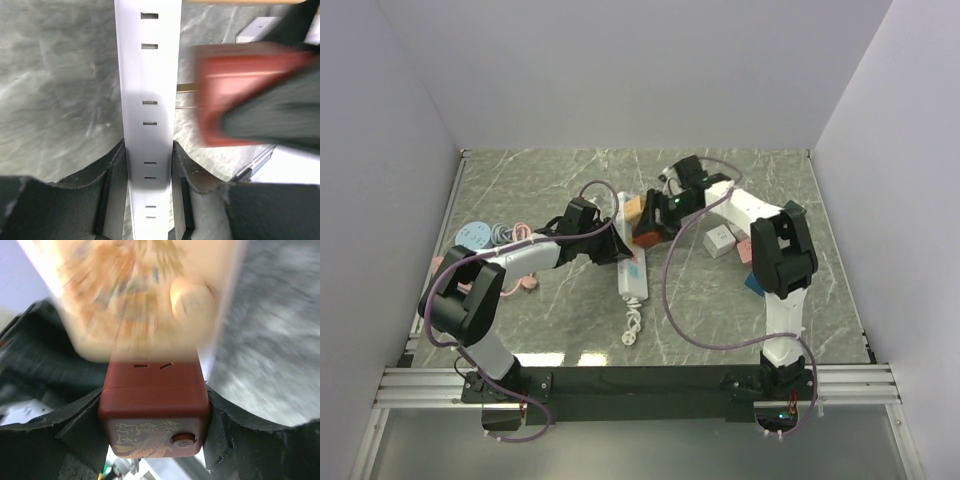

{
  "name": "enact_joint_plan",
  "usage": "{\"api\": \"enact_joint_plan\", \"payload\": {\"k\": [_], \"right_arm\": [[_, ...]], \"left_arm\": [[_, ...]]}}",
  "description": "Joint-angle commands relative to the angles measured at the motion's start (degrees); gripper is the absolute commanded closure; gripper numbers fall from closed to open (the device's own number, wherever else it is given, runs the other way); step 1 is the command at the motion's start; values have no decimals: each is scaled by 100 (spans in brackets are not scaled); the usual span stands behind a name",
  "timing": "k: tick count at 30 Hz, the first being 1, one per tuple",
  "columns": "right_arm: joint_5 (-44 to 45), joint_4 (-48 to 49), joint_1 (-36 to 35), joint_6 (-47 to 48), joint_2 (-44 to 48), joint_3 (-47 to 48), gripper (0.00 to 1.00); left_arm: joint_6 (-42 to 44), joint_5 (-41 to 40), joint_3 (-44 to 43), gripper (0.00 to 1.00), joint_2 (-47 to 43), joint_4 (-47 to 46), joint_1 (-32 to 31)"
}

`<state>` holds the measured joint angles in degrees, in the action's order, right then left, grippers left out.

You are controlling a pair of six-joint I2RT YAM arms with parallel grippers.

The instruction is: Pull the plug off the socket

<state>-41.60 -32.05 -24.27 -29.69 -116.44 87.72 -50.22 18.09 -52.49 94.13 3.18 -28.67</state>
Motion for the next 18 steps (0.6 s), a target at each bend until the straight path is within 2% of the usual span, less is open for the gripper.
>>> {"api": "enact_joint_plan", "payload": {"k": [1,8,10,11,13,14,18], "right_arm": [[-577,-792,721,806,685,728,100],[-174,-241,924,483,1148,185,100],[439,-109,1055,158,1325,27,100],[1191,-99,1134,26,1483,-1,100],[1889,-195,1319,-212,1546,112,100],[2711,-274,1503,-273,1502,218,100],[3972,-775,2101,-887,1011,763,100]], "left_arm": [[65,-473,204,99,62,596,177],[117,-455,-77,100,194,701,177],[135,-455,-130,100,194,736,177],[135,-455,-156,100,185,745,186],[135,-447,-156,99,167,737,177],[135,-438,-156,100,159,728,177],[126,-385,-139,100,141,719,177]]}}
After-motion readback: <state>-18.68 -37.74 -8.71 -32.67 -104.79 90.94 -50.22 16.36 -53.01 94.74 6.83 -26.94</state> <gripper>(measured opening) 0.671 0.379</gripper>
